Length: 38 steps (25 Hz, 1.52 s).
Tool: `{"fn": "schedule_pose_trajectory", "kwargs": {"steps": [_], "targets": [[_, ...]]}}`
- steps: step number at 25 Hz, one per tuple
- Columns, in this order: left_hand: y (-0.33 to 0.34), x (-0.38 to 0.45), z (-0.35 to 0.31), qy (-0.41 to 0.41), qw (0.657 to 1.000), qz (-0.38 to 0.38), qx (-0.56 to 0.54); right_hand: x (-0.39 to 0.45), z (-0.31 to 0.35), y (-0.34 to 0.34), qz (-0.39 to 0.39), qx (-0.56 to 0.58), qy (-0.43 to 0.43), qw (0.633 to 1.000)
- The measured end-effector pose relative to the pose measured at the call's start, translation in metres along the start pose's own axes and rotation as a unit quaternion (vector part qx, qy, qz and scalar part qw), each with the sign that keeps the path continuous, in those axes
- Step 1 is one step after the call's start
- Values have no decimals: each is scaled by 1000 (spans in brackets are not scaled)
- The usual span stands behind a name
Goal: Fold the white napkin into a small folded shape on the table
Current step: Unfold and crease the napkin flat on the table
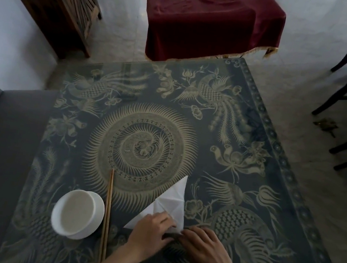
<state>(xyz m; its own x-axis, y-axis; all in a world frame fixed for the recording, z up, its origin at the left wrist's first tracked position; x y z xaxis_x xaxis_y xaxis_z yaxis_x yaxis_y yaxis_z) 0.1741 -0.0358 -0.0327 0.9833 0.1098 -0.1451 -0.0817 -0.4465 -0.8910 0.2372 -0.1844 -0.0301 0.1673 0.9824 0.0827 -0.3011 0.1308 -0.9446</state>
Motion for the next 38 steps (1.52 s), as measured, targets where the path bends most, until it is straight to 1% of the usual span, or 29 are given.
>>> {"fn": "schedule_pose_trajectory", "kwargs": {"steps": [3, 5, 8, 10, 12, 15, 18, 21, 24, 28, 33, 35, 38], "targets": [[-9, -14, 4, 29, 998, -39, 33, 4, -7, -8, -2, 5, 26, 1000], [-13, -24, 9, 27, 995, -71, 66, 16, -14, -16, -11, 4, 70, 998], [-18, -34, 26, -25, 991, -106, 81, 50, -21, -28, -19, 0, 130, 991], [-19, -39, 34, -59, 989, -112, 82, 78, -21, -33, -4, -14, 130, 991], [-15, -45, 35, -46, 990, -86, 101, 101, -20, -28, 30, -39, 117, 992], [-4, -53, 34, -19, 992, -16, 127, 114, -25, -9, 113, -65, 113, 985], [-2, -55, 34, -41, 989, 8, 143, 113, -37, 11, 180, -65, 130, 973], [-1, -62, 36, -71, 986, 13, 151, 107, -48, 19, 213, -53, 154, 963], [1, -71, 42, -84, 984, 17, 158, 103, -55, 20, 222, -37, 171, 959], [3, -78, 47, -89, 980, 45, 174, 95, -66, 19, 223, -27, 203, 953], [6, -80, 50, -94, 979, 60, 172, 88, -76, 18, 235, -36, 230, 944], [5, -79, 51, -97, 981, 57, 158, 91, -71, 11, 212, -28, 212, 953], [2, -68, 45, -78, 986, 51, 139, 97, -48, 1, 165, -41, 137, 976]]}}
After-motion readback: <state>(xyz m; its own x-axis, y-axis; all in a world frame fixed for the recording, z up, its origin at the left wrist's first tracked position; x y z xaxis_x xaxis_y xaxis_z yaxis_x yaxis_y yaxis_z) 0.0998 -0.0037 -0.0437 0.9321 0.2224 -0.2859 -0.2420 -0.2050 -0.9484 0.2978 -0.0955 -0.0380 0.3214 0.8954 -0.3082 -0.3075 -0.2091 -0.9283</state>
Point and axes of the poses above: each hand's wrist, its own x-axis towards the middle knuckle, its own y-axis out of the palm, z = x × y, the point moved 6 cm from there along x, towards the middle knuckle, and after that the axes turned 2 degrees about z, right-handed, at the moved point
